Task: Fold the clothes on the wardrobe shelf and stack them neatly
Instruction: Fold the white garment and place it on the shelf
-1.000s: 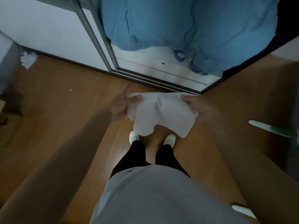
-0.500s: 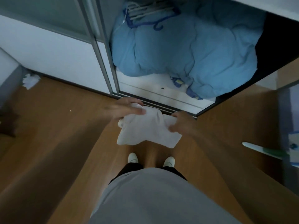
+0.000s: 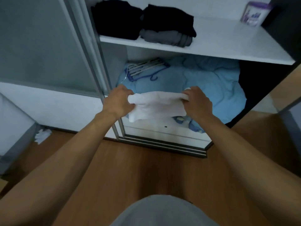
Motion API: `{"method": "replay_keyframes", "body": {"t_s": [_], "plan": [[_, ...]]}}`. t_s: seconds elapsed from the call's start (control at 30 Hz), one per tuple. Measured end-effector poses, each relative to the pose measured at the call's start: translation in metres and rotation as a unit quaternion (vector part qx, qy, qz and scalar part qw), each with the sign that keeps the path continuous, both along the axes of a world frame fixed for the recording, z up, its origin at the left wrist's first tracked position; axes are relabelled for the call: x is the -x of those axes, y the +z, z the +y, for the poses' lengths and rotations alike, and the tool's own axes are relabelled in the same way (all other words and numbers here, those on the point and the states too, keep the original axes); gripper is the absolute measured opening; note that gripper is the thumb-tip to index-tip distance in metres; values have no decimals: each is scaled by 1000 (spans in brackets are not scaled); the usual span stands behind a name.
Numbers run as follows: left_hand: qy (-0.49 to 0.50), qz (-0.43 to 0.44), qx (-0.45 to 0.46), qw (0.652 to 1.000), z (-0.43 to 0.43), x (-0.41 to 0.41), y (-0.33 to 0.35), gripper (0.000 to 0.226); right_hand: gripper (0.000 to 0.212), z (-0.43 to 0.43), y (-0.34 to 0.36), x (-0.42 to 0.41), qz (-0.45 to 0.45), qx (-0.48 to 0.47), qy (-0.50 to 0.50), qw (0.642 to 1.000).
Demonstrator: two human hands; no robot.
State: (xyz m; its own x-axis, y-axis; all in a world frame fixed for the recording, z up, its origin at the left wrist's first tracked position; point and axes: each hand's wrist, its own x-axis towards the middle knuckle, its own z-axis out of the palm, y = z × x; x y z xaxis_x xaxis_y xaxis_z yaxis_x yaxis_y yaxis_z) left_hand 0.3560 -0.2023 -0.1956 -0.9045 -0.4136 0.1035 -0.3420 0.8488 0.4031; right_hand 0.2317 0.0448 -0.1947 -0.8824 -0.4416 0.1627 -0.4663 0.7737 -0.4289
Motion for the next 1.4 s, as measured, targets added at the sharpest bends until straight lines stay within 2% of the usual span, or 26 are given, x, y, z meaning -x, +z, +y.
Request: {"method": "replay_keyframes", "body": {"t_s": [0.07, 0.13, 0.2, 0.23, 0.27, 0.3, 0.33, 0.37, 0.43, 0.53, 0.57, 0.6, 0.63, 0.73, 0.77, 0.83, 0.87, 0.93, 1.07, 1.17, 1.3, 1.4], "plan": [[0, 51, 4, 999, -5, 9, 19, 27, 17, -3, 15, 8, 17, 90, -12, 996], [6, 85, 9, 996, -9, 19, 34, 24, 10, -7, 29, 15, -43, 205, -31, 977], [7, 102, 14, 995, -12, 28, 43, 18, 7, -11, 42, 19, -178, 359, -56, 914], [12, 118, -27, 993, -13, 32, 45, 13, 9, -10, 47, 21, -235, 424, -58, 873], [23, 137, -131, 982, -13, 35, 46, 10, 13, -10, 50, 23, -274, 470, -55, 837], [31, 153, -277, 948, -10, 36, 48, 11, 18, -9, 52, 25, -304, 510, -51, 803], [31, 163, -415, 895, -8, 36, 47, 15, 21, -8, 53, 27, -330, 546, -47, 768], [26, 172, -509, 843, -6, 37, 45, 19, 22, -6, 55, 27, -357, 581, -48, 730], [19, 189, -584, 789, -4, 40, 41, 22, 26, -1, 54, 27, -404, 637, -62, 653], [4, 220, -637, 739, -2, 43, 35, 26, 49, 10, 48, 30, -469, 687, -44, 553], [-4, 230, -652, 722, -1, 43, 33, 28, 57, 13, 46, 32, -489, 697, -33, 523], [-9, 240, -658, 713, -1, 43, 33, 29, 60, 16, 44, 34, -504, 697, -32, 510], [-14, 247, -655, 714, -1, 42, 32, 30, 57, 17, 44, 36, -516, 678, -47, 522], [-49, 241, -605, 757, 1, 42, 34, 39, 32, 13, 42, 39, -512, 542, -125, 655], [-55, 236, -584, 775, 2, 44, 35, 38, 21, 10, 41, 39, -502, 504, -136, 690], [-55, 234, -554, 797, 2, 48, 38, 33, 7, 4, 40, 39, -468, 457, -151, 742], [-56, 240, -539, 806, 1, 51, 40, 33, 11, 1, 41, 40, -444, 451, -155, 758], [-69, 248, -480, 838, -2, 61, 47, 36, 19, -3, 48, 47, -390, 473, -163, 774], [-147, 288, -295, 899, -18, 101, 77, 41, 30, -12, 76, 77, -265, 520, -165, 795], [-200, 369, -126, 899, -38, 151, 106, 32, 35, -31, 103, 113, -177, 528, -158, 816], [-134, 412, -33, 901, -66, 214, 149, 36, 45, -65, 145, 178, -85, 517, -121, 843], [-117, 454, 47, 882, -87, 256, 186, 37, 47, -91, 181, 228, 5, 535, -70, 842]]}}
